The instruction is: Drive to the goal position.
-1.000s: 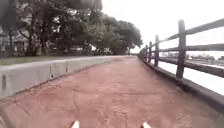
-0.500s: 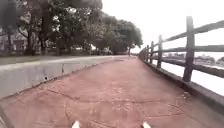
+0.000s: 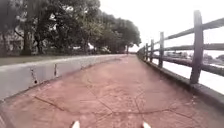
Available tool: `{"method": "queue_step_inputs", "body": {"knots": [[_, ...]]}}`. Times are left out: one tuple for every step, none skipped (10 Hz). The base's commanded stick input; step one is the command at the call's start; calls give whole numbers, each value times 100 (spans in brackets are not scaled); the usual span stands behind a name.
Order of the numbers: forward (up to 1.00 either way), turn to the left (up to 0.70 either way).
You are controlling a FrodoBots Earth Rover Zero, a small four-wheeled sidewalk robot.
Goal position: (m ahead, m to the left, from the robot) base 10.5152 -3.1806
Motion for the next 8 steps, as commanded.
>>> {"method": "queue_step_inputs", "body": {"knots": [[50, 0], [50, 0], [50, 0], [50, -23], [50, -50], [50, -50], [50, -20], [50, 0]]}}
